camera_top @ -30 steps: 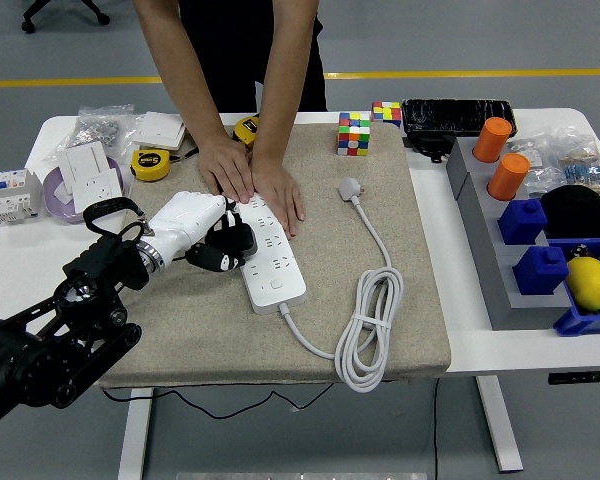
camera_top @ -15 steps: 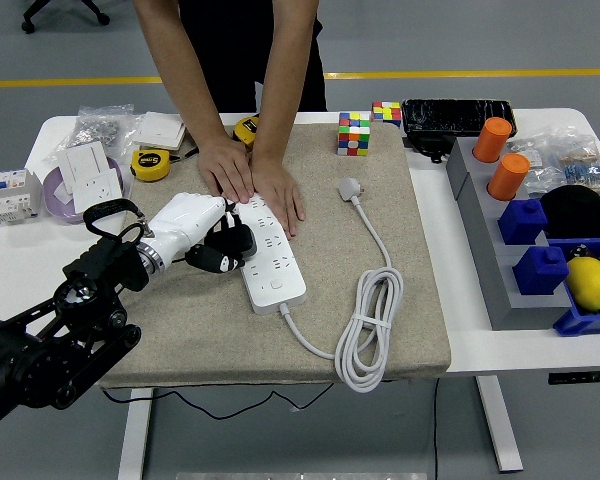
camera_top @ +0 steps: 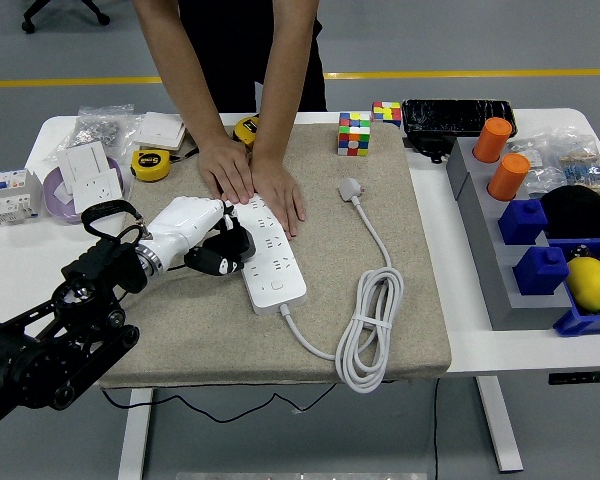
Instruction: Pick up the plug,place it near the board,insert it into the board,press the button
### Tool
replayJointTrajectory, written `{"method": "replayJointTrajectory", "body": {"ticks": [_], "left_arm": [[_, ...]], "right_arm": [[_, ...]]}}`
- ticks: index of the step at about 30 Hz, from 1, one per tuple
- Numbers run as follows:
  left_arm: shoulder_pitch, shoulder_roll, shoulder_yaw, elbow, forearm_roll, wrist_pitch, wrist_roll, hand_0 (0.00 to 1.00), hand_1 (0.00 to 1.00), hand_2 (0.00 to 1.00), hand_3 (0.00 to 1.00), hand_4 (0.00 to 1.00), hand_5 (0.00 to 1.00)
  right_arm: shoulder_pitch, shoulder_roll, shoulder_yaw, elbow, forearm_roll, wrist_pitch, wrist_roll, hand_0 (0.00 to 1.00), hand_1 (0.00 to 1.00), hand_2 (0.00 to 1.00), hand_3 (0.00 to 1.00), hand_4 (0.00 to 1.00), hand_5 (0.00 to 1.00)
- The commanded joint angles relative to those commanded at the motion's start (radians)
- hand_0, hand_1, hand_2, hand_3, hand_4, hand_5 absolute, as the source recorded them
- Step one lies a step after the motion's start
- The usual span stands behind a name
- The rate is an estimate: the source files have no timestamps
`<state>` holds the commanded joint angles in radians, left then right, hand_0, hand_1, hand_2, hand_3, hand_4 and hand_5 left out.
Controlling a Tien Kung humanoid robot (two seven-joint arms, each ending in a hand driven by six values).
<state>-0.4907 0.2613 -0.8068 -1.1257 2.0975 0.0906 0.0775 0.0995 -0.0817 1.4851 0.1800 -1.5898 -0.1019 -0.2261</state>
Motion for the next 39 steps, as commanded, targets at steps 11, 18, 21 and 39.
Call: {"method": "replayJointTrajectory", "body": {"ticks": [11, 18, 21, 39], "left_arm": [[-0.006, 0.001, 0.002, -0.002, -0.004, -0.003, -0.001, 0.602, 0.693, 0.574, 0.554, 0.897, 0.141], [-0.01, 0.003, 0.0, -0.003, -0.011, -0.008, -0.001, 0.613, 0.698, 0.583, 0.566, 0.921, 0.158], [-0.013, 0.006, -0.001, -0.005, -0.02, -0.013, -0.001, 0.618, 0.691, 0.58, 0.573, 0.932, 0.169], [-0.014, 0.008, -0.008, -0.013, -0.021, -0.023, 0.003, 0.626, 0.694, 0.585, 0.583, 0.958, 0.193]], "right_arm": [[0.001, -0.001, 0.006, 0.0, 0.0, 0.004, 0.003, 0.754, 0.692, 0.707, 0.683, 0.951, 0.652], [0.001, -0.002, 0.007, 0.0, 0.003, 0.006, 0.007, 0.753, 0.692, 0.708, 0.682, 0.951, 0.651], [0.002, -0.003, 0.03, 0.0, -0.014, 0.014, 0.016, 0.754, 0.693, 0.708, 0.692, 0.967, 0.638], [0.001, -0.004, 0.157, 0.0, -0.017, 0.117, 0.115, 0.961, 0.772, 0.731, 0.768, 0.998, 0.923]]}}
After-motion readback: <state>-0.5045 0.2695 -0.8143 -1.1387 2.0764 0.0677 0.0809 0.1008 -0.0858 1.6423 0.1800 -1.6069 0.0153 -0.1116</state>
